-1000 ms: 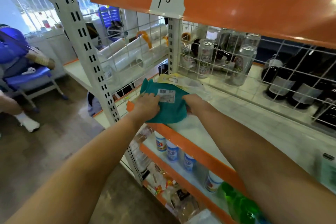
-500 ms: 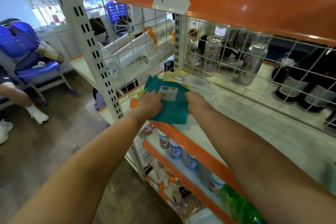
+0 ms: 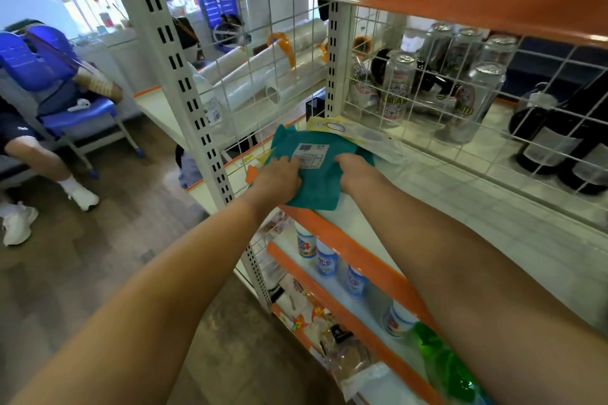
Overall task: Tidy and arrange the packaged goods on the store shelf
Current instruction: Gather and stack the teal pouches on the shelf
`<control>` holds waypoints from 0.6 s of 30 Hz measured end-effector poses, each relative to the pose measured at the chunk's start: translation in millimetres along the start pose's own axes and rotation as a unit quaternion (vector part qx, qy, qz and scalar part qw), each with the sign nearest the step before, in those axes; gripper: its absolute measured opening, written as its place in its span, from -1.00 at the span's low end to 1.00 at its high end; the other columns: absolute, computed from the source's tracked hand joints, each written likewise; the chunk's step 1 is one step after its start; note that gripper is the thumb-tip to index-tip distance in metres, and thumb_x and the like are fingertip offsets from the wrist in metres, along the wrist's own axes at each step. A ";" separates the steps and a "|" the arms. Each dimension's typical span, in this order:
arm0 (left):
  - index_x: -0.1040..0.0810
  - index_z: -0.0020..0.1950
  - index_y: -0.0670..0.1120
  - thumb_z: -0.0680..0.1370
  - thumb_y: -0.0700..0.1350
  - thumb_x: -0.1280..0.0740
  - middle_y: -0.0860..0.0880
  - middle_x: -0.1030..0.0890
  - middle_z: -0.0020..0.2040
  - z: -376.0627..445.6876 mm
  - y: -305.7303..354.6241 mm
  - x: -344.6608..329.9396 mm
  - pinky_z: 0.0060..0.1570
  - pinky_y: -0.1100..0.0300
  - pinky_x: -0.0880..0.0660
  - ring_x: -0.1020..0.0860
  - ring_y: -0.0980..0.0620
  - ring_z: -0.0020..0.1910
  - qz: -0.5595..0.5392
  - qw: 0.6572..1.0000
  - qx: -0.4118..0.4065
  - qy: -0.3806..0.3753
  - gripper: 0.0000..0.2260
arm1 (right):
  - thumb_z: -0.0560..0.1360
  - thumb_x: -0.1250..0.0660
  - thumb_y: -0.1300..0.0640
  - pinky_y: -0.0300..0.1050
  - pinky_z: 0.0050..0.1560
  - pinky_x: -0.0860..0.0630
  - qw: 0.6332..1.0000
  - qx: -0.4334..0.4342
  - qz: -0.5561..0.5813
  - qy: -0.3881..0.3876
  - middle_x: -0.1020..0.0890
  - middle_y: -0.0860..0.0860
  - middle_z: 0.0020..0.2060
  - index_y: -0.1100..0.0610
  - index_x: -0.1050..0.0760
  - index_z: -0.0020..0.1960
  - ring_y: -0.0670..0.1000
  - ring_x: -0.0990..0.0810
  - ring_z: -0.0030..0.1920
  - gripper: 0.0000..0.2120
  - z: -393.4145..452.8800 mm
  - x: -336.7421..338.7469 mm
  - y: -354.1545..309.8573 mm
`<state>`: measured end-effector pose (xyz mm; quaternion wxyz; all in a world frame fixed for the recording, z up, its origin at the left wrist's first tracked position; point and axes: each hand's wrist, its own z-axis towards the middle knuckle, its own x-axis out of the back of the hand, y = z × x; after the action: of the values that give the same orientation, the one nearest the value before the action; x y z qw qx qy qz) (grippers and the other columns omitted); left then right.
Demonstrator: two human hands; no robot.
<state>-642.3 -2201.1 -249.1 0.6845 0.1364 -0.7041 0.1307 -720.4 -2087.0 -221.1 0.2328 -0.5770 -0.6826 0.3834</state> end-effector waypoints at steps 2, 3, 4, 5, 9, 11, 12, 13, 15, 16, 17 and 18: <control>-0.31 0.36 -0.16 0.63 -0.08 -0.06 -0.19 -0.44 0.26 -3.0 -3.7 1.7 0.11 0.00 -0.41 -0.43 -0.16 0.23 -0.003 1.000 -0.009 -0.001 -0.67 | 0.57 -0.21 0.29 0.08 0.28 -0.47 1.000 -0.003 -0.006 -0.007 -0.53 0.22 0.24 0.32 -0.45 0.27 0.22 -0.52 0.23 -0.71 7.8 -5.3 3.3; -0.31 0.36 -0.16 0.64 -0.08 -0.06 -0.19 -0.44 0.26 -4.4 -6.1 2.7 0.11 0.00 -0.41 -0.43 -0.16 0.23 -0.002 1.000 -0.011 -0.002 -0.67 | 0.56 -0.22 0.31 0.10 0.27 -0.47 1.000 -0.005 -0.009 -0.015 -0.53 0.23 0.23 0.32 -0.45 0.27 0.22 -0.53 0.22 -0.71 6.2 -6.7 5.4; -0.32 0.36 -0.16 0.64 -0.09 -0.05 -0.19 -0.44 0.26 -5.8 -8.4 3.8 0.11 -0.01 -0.41 -0.43 -0.16 0.23 -0.003 1.000 -0.012 -0.001 -0.68 | 0.55 -0.23 0.32 0.10 0.25 -0.48 1.000 -0.007 -0.022 -0.014 -0.53 0.24 0.24 0.32 -0.45 0.27 0.23 -0.53 0.22 -0.70 3.2 -8.1 6.6; -0.33 0.35 -0.15 0.64 -0.09 -0.05 -0.19 -0.44 0.26 -6.6 -11.0 4.8 0.12 -0.01 -0.41 -0.44 -0.16 0.23 -0.006 1.000 -0.011 0.000 -0.68 | 0.55 -0.24 0.33 0.11 0.24 -0.49 1.000 0.001 -0.027 -0.016 -0.53 0.24 0.23 0.32 -0.45 0.28 0.23 -0.53 0.22 -0.70 1.4 -8.1 8.1; -0.38 0.28 -0.15 0.64 -0.08 -0.03 -0.17 -0.46 0.23 -6.4 -21.7 11.0 0.11 -0.01 -0.43 -0.46 -0.17 0.19 -0.003 1.000 -0.016 0.016 -0.71 | 0.53 -0.29 0.32 0.12 0.21 -0.51 0.999 0.011 -0.041 0.000 -0.54 0.21 0.21 0.31 -0.43 0.30 0.23 -0.54 0.21 -0.65 0.5 -3.7 11.4; -0.40 0.24 -0.16 0.64 -0.07 -0.04 -0.17 -0.47 0.21 -4.4 -25.0 16.3 0.04 0.01 -0.42 -0.46 -0.17 0.18 0.013 0.999 -0.020 0.028 -0.72 | 0.51 -0.32 0.27 0.11 0.23 -0.50 0.998 0.007 -0.058 0.000 -0.54 0.18 0.22 0.28 -0.43 0.30 0.20 -0.55 0.19 -0.63 6.7 1.0 12.6; -0.41 0.23 -0.16 0.64 -0.07 -0.04 -0.17 -0.48 0.21 -3.2 -25.9 19.2 0.01 0.02 -0.42 -0.47 -0.17 0.17 0.017 0.999 -0.019 0.034 -0.72 | 0.51 -0.33 0.26 0.11 0.24 -0.50 0.998 0.003 -0.058 0.001 -0.55 0.19 0.22 0.27 -0.44 0.30 0.19 -0.56 0.18 -0.63 9.9 4.3 13.7; -0.42 0.23 -0.16 0.64 -0.07 -0.04 -0.16 -0.49 0.21 -1.8 -26.0 22.3 0.00 0.02 -0.42 -0.48 -0.16 0.16 0.016 0.999 -0.016 0.042 -0.72 | 0.50 -0.32 0.26 0.12 0.24 -0.50 0.999 0.002 -0.043 0.002 -0.55 0.20 0.22 0.26 -0.45 0.29 0.19 -0.56 0.18 -0.64 13.4 7.8 14.5; -0.44 0.23 -0.15 0.63 -0.07 -0.05 -0.16 -0.50 0.20 0.8 -23.6 27.0 -0.01 0.03 -0.43 -0.49 -0.16 0.15 0.007 0.998 -0.009 0.055 -0.72 | 0.52 -0.29 0.27 0.14 0.24 -0.49 1.000 -0.004 -0.028 0.008 -0.55 0.19 0.22 0.25 -0.46 0.30 0.20 -0.56 0.19 -0.65 -1.2 15.9 13.9; -0.44 0.22 -0.15 0.63 -0.07 -0.06 -0.17 -0.49 0.20 2.1 -21.0 28.4 -0.01 0.03 -0.43 -0.49 -0.17 0.14 0.009 0.998 -0.013 0.059 -0.72 | 0.53 -0.26 0.28 0.15 0.25 -0.47 1.000 -0.001 -0.022 0.007 -0.55 0.18 0.23 0.25 -0.45 0.31 0.21 -0.55 0.21 -0.66 -13.8 20.4 13.2; -0.43 0.22 -0.17 0.63 -0.07 -0.06 -0.18 -0.49 0.20 2.9 -18.2 29.4 -0.01 0.02 -0.44 -0.49 -0.18 0.14 0.016 0.998 -0.019 0.060 -0.72 | 0.55 -0.23 0.29 0.15 0.26 -0.47 1.000 0.007 -0.018 0.007 -0.55 0.19 0.23 0.26 -0.44 0.31 0.22 -0.54 0.22 -0.67 -22.8 25.2 12.9; -0.42 0.23 -0.18 0.63 -0.08 -0.06 -0.19 -0.48 0.21 3.9 -14.6 30.0 0.00 0.02 -0.44 -0.49 -0.19 0.15 0.025 0.998 -0.028 0.058 -0.72 | 0.57 -0.20 0.30 0.16 0.24 -0.47 1.000 0.015 -0.018 0.010 -0.55 0.20 0.23 0.27 -0.43 0.32 0.23 -0.54 0.24 -0.68 -30.8 30.6 12.4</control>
<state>-641.2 -2216.6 -219.3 0.7241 0.0914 -0.6700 0.1356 -696.4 -2049.1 -216.3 0.2552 -0.5643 -0.6849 0.3839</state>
